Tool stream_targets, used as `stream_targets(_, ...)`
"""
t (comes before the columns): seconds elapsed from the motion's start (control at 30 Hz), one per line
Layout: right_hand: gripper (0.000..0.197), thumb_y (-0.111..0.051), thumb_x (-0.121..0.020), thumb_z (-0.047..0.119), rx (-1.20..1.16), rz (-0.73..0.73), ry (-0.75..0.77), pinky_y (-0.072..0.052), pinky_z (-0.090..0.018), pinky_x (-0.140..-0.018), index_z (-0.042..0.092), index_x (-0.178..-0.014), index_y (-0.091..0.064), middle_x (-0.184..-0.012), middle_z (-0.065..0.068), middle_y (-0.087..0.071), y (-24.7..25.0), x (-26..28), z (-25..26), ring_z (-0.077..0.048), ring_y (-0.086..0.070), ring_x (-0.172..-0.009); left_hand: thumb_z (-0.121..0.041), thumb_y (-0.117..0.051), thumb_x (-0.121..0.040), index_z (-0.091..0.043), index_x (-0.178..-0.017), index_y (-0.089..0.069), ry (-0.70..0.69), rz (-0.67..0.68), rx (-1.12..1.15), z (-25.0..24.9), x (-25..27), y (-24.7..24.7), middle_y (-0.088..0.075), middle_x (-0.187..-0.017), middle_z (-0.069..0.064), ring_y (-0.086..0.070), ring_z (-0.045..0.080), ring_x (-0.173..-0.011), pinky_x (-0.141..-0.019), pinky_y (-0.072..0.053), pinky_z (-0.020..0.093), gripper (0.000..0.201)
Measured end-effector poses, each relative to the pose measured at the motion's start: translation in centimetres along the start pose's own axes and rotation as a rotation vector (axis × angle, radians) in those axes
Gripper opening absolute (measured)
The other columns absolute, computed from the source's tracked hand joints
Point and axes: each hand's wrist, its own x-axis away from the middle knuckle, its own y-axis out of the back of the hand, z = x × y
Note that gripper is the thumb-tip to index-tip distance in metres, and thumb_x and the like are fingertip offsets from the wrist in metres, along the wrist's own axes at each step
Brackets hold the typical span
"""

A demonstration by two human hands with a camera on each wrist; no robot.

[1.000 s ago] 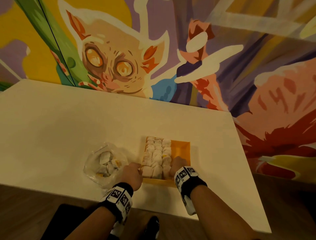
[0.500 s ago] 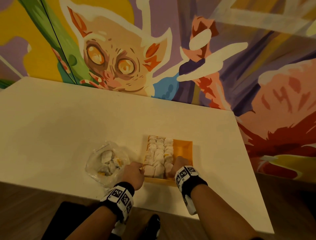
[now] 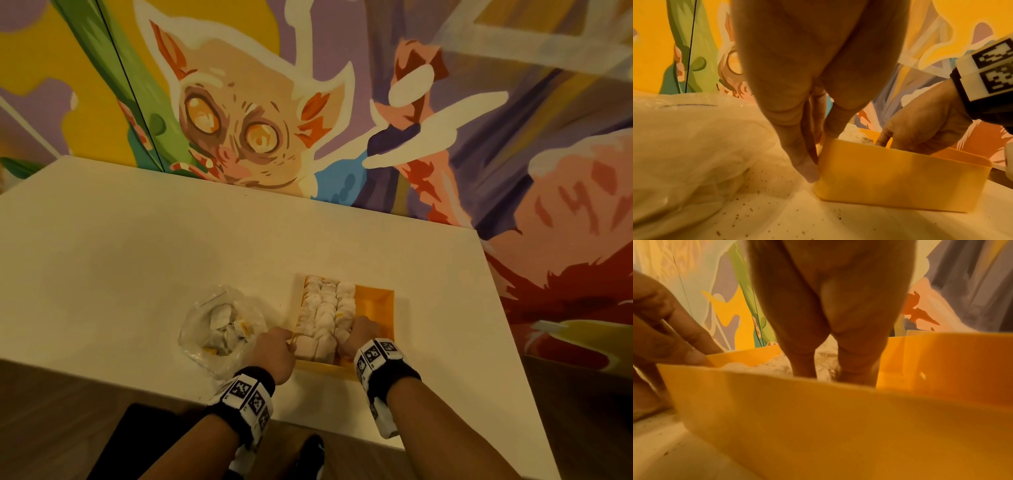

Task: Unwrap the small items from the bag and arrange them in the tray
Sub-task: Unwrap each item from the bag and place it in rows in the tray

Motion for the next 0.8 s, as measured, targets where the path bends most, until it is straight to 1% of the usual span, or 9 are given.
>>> stream_targets(0.13, 0.051, -0.041, -0.103, 0.024, 0.104, -0.003, -0.058, -0.034, -0.038, -0.112, 0.007, -0.148, -0.026, -0.152, -0.014, -0.034, -0.1, 0.8, 0.7, -0.03, -0.036, -0.138, -0.024, -0.058, -0.094, -0.014, -0.108, -0.07, -0.046, -0.067, 0.205, 0.1, 0.9, 1.4, -0.071, -0.107, 0.004, -0.066, 0.016, -0.091, -0.082, -0.053, 0.028, 0.02)
stream_targets(0.23, 0.052, -0.053, -0.096, 0.02, 0.006, -0.172, 0.031, -0.044, -0.028, -0.09, 0.011, -0.142, -0.031, -0.139, -0.014, -0.045, 0.3, 2.3, 2.5, -0.029, -0.05, -0.123, -0.014, -0.063, -0.09, -0.019, -0.078, -0.068, -0.024, -0.2, 0.411, 1.0, 1.4, 3.9, -0.072, -0.078, 0.004, -0.068, 0.022, -0.072, -0.072, -0.059, 0.041, 0.014)
stream_targets(0.33, 0.029, -0.056, -0.091, 0.013, -0.284, -0.136, 0.243, -0.052, -0.032, -0.068, 0.02, -0.118, -0.048, -0.101, -0.007, -0.065, -0.6, 4.5, 4.8, -0.018, -0.064, -0.082, -0.016, -0.063, -0.089, -0.016, -0.082, -0.069, -0.011, -0.327, 0.316, 2.6, 1.4, 6.7, -0.071, -0.079, 0.001, -0.066, 0.016, -0.071, -0.067, -0.053, 0.024, 0.009)
stream_targets(0.4, 0.022, -0.055, -0.092, 0.016, -0.317, -0.007, 0.375, -0.053, -0.032, -0.06, 0.023, -0.112, -0.051, -0.08, 0.0, -0.066, -1.9, 5.7, 6.2, -0.012, -0.06, -0.061, -0.015, -0.064, -0.089, -0.015, -0.091, -0.07, 0.011, -0.358, 0.242, 4.0, 1.0, 8.3, -0.071, -0.086, 0.001, -0.067, 0.015, -0.075, -0.071, -0.056, 0.026, 0.007)
stream_targets(0.47, 0.026, -0.053, -0.094, 0.02, -0.306, 0.178, 0.457, -0.051, -0.029, -0.052, 0.025, -0.119, -0.049, -0.079, -0.001, -0.067, -3.0, 6.9, 7.7, -0.012, -0.061, -0.057, -0.015, -0.065, -0.087, -0.014, -0.107, -0.067, 0.053, -0.289, 0.141, 5.5, 0.2, 9.2, -0.07, -0.099, 0.004, -0.066, 0.019, -0.086, -0.085, -0.054, 0.033, 0.02)
stream_targets(0.53, 0.035, -0.049, -0.097, 0.023, -0.303, 0.368, 0.463, -0.052, -0.026, -0.047, 0.032, -0.13, -0.042, -0.095, -0.009, -0.069, -4.2, 7.9, 8.9, -0.017, -0.066, -0.059, -0.019, -0.066, -0.088, -0.014, -0.123, -0.06, 0.06, -0.177, 0.036, 6.5, -0.7, 9.8, -0.065, -0.115, 0.006, -0.063, 0.021, -0.1, -0.092, -0.049, 0.03, 0.035)
stream_targets(0.67, 0.058, -0.049, -0.095, 0.023, -0.228, 0.427, 0.428, -0.059, -0.035, -0.057, 0.044, -0.144, -0.025, -0.107, -0.016, -0.068, -6.9, 8.2, 10.2, -0.026, -0.071, -0.069, -0.022, -0.058, -0.091, -0.015, -0.131, -0.054, -0.1, 0.075, -0.242, 6.2, -1.8, 9.7, -0.052, -0.134, 0.0, -0.051, 0.02, -0.124, -0.098, -0.039, 0.025, 0.04)
stream_targets(0.73, 0.061, -0.052, -0.093, 0.022, -0.154, 0.362, 0.461, -0.059, -0.04, -0.073, 0.043, -0.144, -0.026, -0.112, -0.013, -0.066, -7.7, 8.2, 10.5, -0.031, -0.071, -0.085, -0.024, -0.057, -0.089, -0.014, -0.122, -0.06, -0.162, 0.115, -0.372, 5.7, -2.0, 9.3, -0.057, -0.127, 0.003, -0.052, 0.022, -0.12, -0.096, -0.039, 0.027, 0.035)
stream_targets(0.8, 0.059, -0.056, -0.091, 0.021, -0.089, 0.252, 0.519, -0.05, -0.032, -0.089, 0.034, -0.143, -0.033, -0.123, -0.008, -0.061, -8.0, 8.3, 10.5, -0.03, -0.062, -0.108, -0.033, -0.054, -0.086, -0.017, -0.122, -0.06, -0.211, 0.144, -0.465, 5.7, -2.2, 8.8, -0.057, -0.126, 0.003, -0.051, 0.027, -0.121, -0.102, -0.039, 0.033, 0.039)
